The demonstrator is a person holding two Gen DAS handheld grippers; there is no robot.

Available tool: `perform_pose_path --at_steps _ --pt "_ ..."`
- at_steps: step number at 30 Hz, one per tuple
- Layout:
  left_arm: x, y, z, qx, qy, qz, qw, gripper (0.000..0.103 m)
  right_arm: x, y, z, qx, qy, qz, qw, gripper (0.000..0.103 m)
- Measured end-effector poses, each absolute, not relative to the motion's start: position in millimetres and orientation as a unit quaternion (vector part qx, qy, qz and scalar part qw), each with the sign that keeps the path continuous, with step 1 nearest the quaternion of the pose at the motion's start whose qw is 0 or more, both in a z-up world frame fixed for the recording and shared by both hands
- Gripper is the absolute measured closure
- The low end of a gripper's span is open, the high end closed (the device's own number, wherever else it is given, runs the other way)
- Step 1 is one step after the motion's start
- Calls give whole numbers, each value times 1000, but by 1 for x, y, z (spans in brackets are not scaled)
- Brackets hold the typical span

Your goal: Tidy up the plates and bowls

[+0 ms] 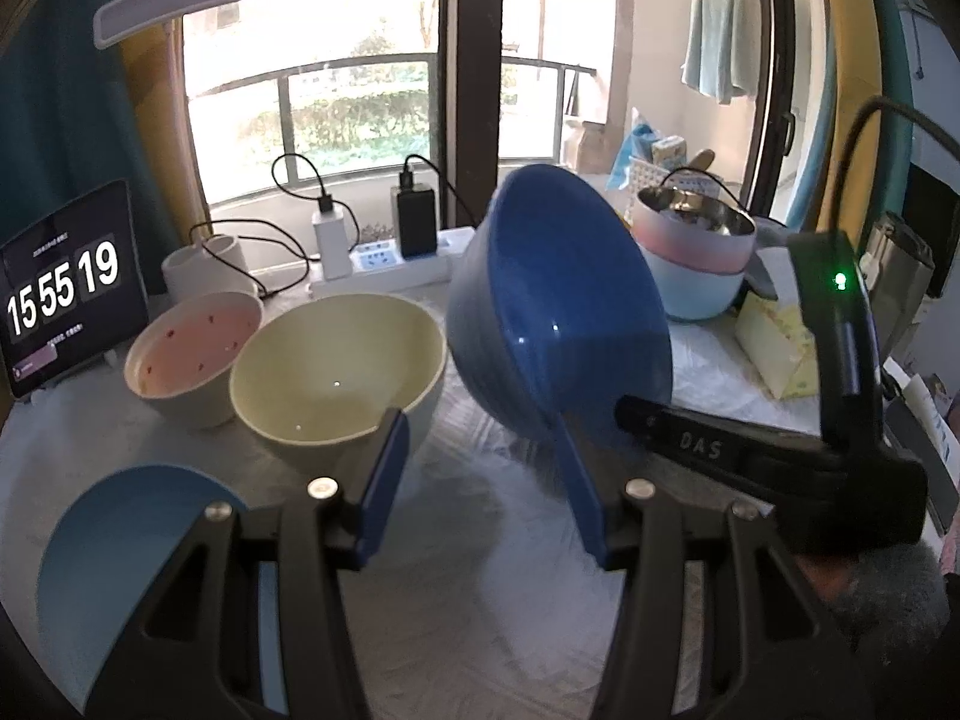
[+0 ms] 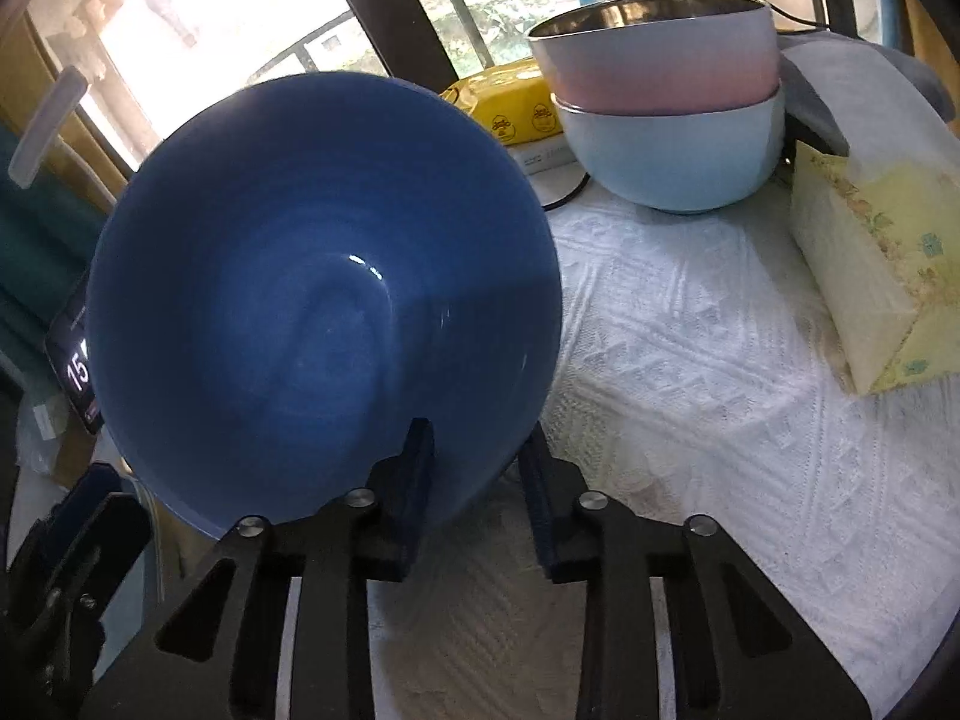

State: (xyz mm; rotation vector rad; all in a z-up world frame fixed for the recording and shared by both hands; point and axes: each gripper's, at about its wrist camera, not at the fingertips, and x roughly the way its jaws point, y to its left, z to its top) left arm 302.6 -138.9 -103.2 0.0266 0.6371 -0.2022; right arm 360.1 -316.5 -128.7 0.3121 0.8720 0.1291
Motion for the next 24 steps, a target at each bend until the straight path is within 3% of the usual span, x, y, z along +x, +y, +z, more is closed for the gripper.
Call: perform_pose_path --at_steps 13,15,24 --pt "310 -156 -115 -5 328 -120 937 52 325 -327 -113 85 404 46 910 85" --pt "309 -157 -117 0 329 -120 937 61 316 -334 -113 84 398 53 912 86" --pt "300 -158 -113 4 329 -124 936 66 296 -342 -107 94 382 56 917 87"
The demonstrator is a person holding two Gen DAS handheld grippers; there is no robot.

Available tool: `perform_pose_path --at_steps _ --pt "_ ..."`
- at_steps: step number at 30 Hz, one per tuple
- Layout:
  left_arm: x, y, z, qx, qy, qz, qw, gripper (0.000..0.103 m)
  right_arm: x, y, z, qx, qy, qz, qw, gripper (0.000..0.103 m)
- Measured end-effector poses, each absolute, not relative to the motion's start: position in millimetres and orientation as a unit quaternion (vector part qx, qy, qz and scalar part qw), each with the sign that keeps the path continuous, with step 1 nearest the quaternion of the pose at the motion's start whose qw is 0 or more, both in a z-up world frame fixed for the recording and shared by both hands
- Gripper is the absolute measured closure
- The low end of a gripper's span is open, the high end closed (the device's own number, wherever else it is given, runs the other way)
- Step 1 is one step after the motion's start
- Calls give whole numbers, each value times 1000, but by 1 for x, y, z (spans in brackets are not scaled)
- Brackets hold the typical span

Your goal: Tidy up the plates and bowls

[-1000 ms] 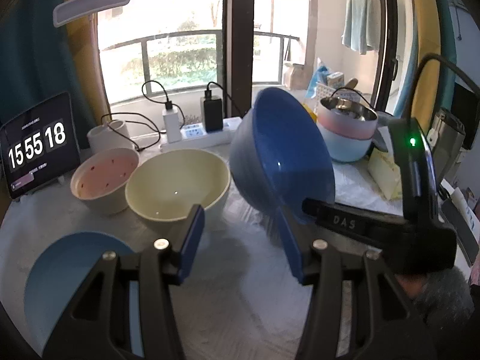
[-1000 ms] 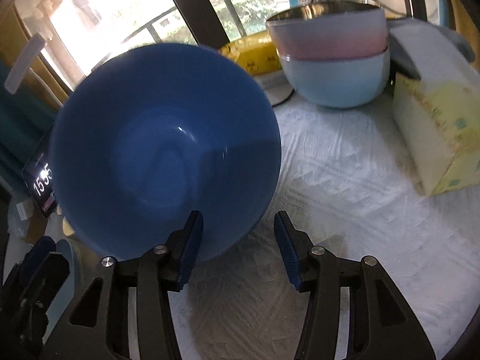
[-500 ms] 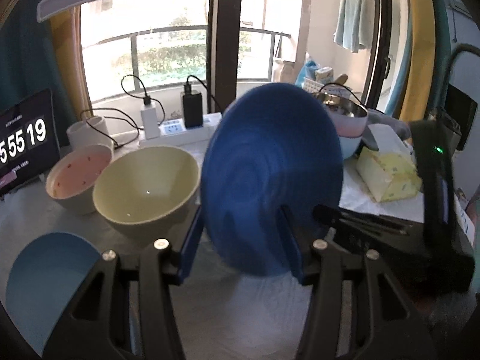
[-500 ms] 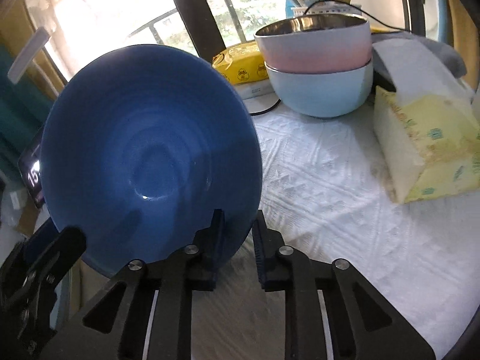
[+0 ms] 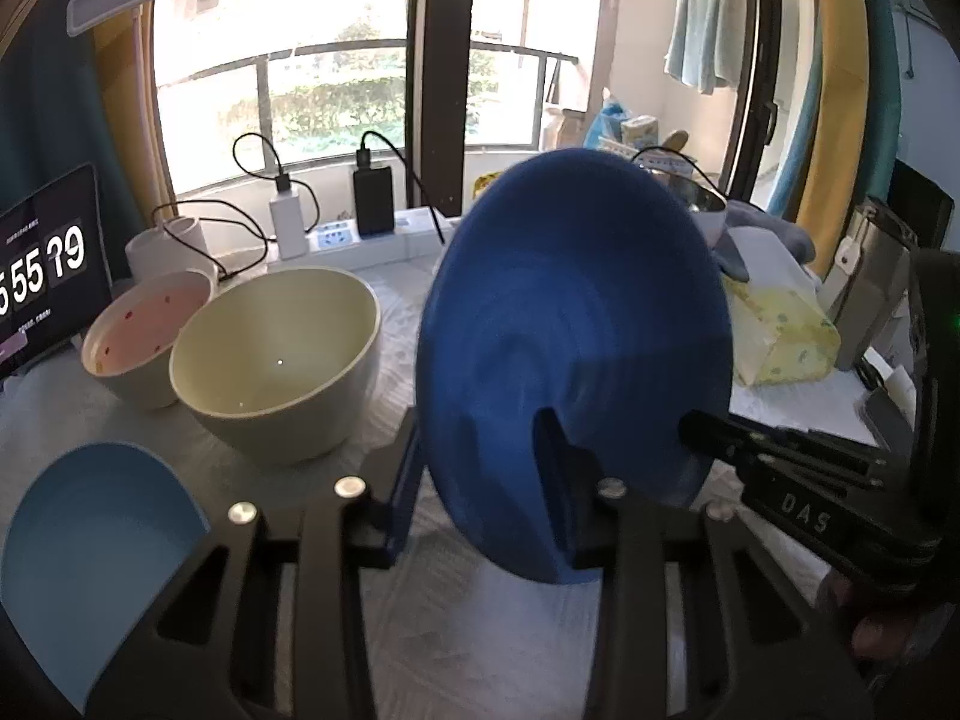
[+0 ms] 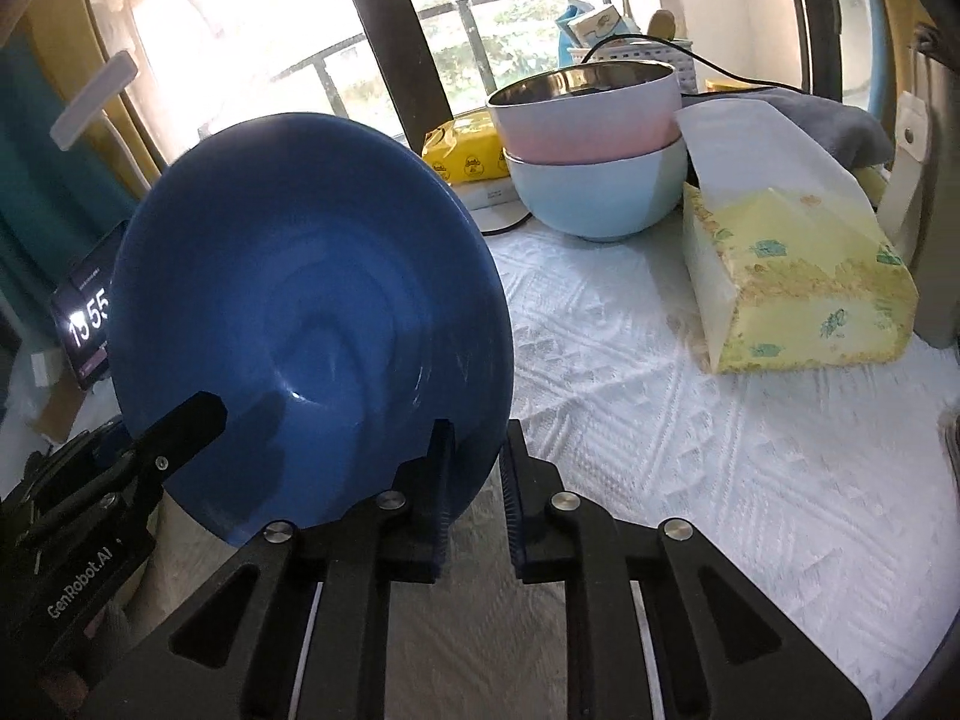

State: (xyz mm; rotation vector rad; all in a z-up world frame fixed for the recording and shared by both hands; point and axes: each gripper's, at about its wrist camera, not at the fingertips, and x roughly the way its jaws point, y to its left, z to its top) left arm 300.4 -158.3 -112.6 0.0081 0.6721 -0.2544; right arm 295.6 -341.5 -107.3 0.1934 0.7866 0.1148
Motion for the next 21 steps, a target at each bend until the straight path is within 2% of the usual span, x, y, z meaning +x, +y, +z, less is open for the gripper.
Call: perform_pose_path --at_steps 15,21 --pt "275 -152 -102 3 323 -130 937 66 269 -343 -88 102 362 60 925 86" --pt "267 -141 -104 -19 351 -138 926 66 254 -337 -83 100 358 66 926 86"
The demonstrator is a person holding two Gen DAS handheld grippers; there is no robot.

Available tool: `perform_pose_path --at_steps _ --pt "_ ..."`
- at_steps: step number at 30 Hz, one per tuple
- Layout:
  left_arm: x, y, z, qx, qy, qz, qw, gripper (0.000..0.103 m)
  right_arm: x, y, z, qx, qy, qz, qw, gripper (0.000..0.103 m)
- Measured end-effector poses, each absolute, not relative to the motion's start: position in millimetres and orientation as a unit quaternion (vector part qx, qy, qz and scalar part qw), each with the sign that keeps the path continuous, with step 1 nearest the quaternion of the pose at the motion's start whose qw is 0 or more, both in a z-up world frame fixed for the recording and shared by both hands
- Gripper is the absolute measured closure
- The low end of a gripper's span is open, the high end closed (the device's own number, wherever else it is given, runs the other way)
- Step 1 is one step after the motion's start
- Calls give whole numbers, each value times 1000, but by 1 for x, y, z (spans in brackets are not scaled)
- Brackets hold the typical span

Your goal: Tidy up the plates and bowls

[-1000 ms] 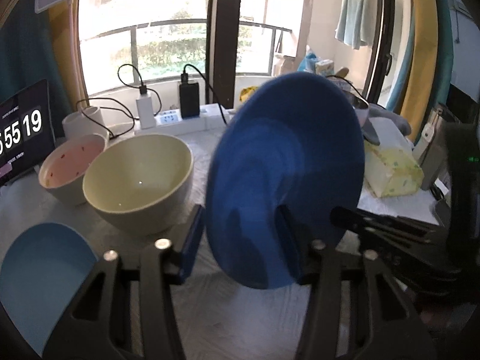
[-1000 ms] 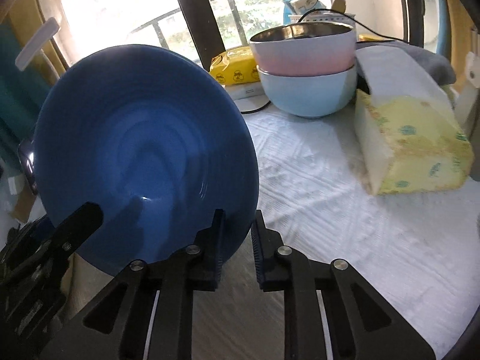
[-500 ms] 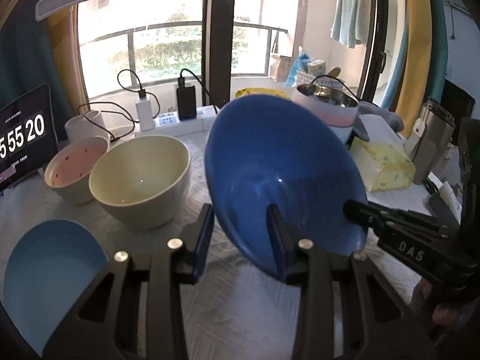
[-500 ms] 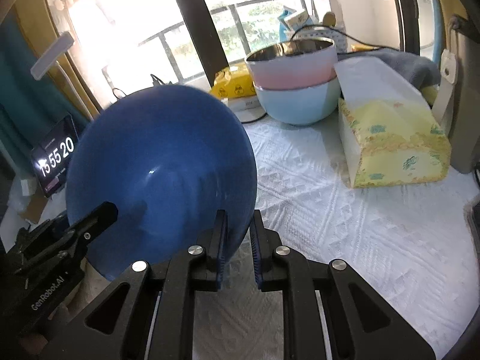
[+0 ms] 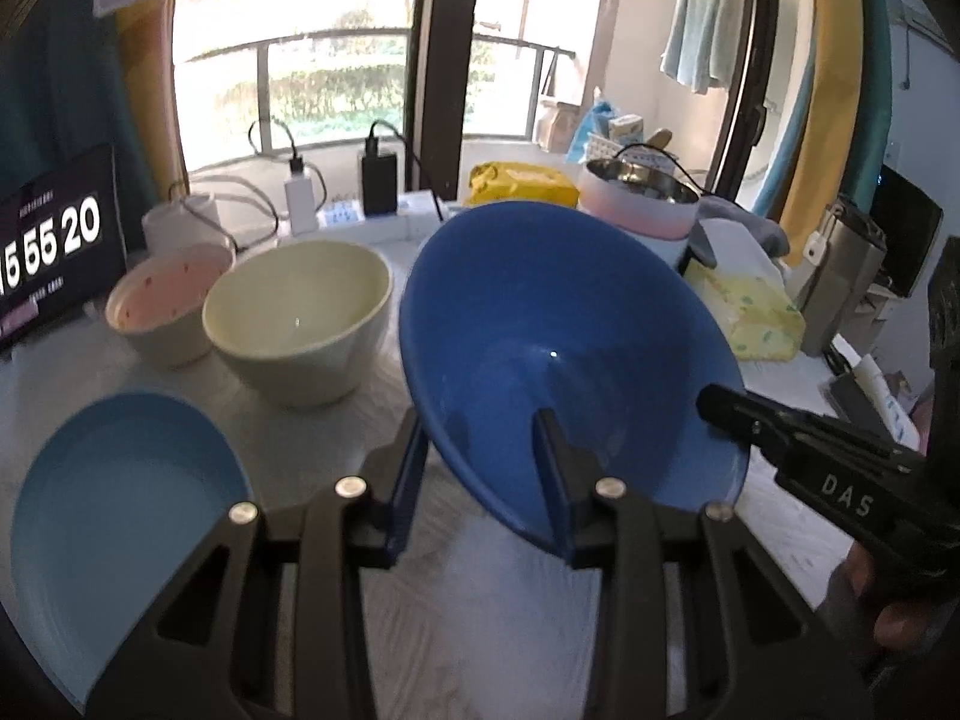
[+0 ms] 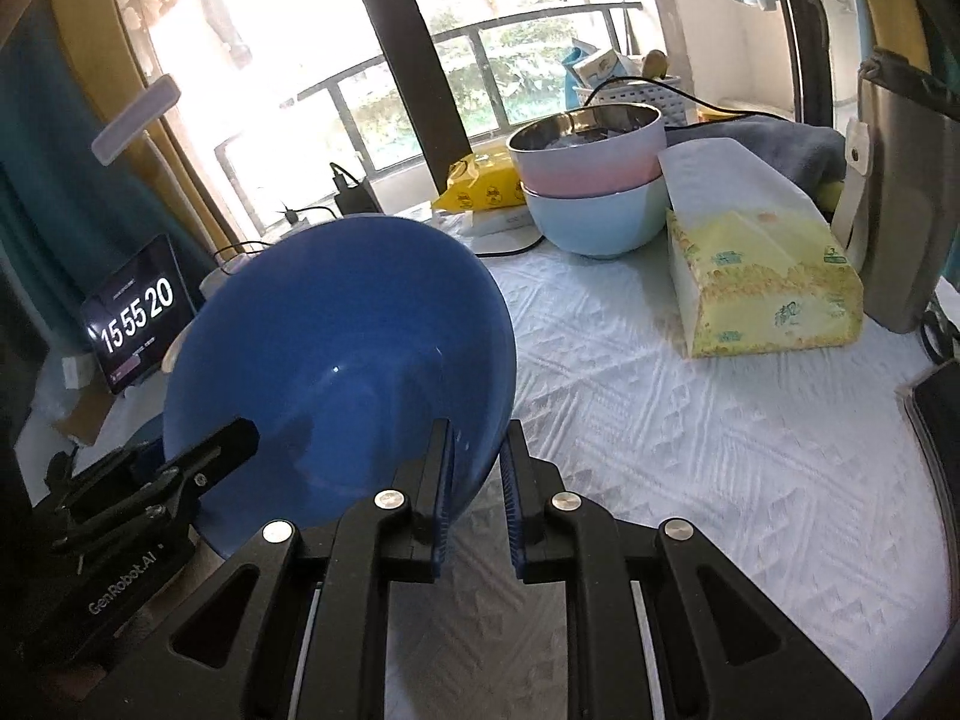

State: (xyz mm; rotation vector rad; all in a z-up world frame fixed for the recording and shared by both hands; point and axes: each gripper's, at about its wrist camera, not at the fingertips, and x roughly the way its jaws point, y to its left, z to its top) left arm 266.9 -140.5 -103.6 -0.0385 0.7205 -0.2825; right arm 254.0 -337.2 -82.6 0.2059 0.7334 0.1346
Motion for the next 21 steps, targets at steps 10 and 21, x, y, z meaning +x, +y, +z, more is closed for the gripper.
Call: perform_pose_path --at_steps 10,21 --pt "244 -123 -101 -39 366 -137 919 66 233 -322 -73 95 353 73 928 86" --pt "227 -105 -111 -56 397 -129 907 66 217 -303 -73 86 364 84 924 84"
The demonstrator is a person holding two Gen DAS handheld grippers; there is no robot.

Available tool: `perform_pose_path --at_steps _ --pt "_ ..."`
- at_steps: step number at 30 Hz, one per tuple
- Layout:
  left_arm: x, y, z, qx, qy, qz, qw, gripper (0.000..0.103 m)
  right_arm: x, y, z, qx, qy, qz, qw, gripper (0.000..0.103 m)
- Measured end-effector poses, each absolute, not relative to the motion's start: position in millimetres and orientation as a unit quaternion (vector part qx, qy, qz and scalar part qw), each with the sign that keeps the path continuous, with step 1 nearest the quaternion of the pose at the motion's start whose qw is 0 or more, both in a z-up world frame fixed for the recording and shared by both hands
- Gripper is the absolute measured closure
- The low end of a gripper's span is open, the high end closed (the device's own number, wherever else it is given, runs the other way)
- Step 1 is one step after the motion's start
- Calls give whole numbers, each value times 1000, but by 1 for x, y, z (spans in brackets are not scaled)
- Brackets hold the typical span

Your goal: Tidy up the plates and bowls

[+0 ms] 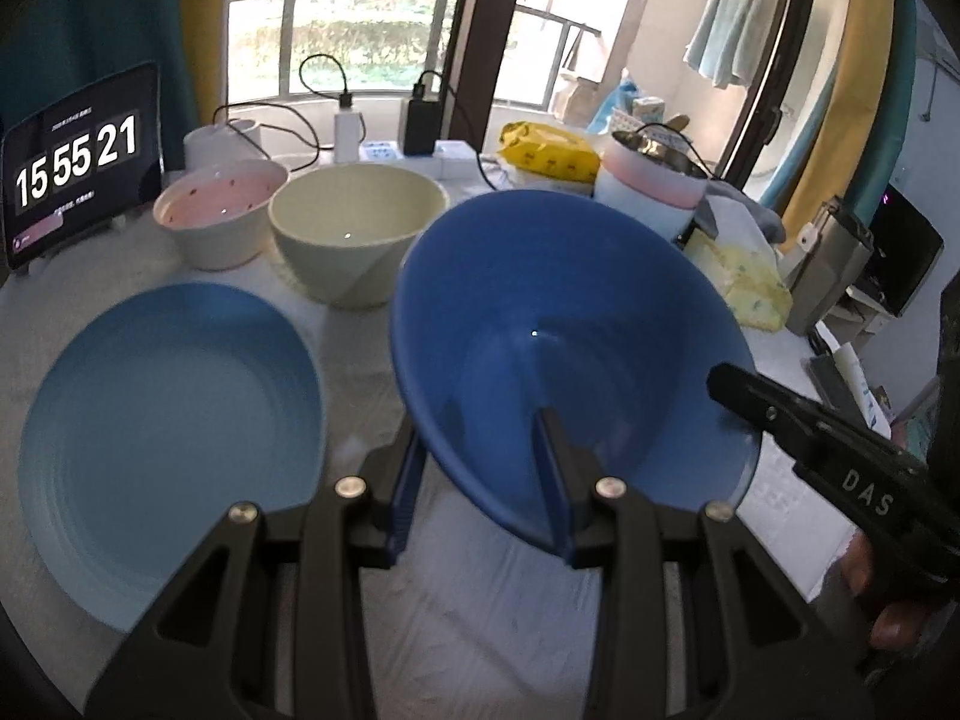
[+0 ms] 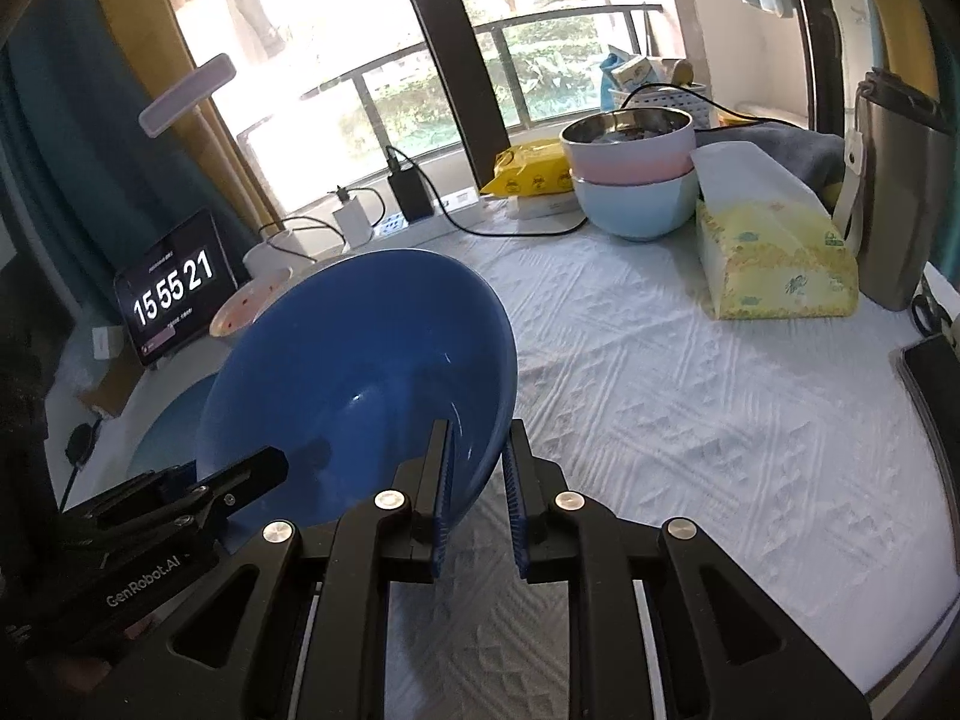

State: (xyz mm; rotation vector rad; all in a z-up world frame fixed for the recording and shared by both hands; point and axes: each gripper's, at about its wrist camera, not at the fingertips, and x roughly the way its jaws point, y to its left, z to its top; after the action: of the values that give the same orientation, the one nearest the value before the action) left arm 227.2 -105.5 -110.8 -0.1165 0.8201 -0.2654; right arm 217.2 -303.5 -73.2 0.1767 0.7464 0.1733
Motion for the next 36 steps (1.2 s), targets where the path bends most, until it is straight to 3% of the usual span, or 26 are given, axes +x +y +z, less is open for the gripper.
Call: perform_pose_path --at_steps 26,36 --pt "219 -84 -117 -89 443 -125 883 65 214 -284 -75 95 390 93 911 82" --pt "217 -87 -111 -87 443 -136 882 58 218 -286 -73 94 400 92 907 81"
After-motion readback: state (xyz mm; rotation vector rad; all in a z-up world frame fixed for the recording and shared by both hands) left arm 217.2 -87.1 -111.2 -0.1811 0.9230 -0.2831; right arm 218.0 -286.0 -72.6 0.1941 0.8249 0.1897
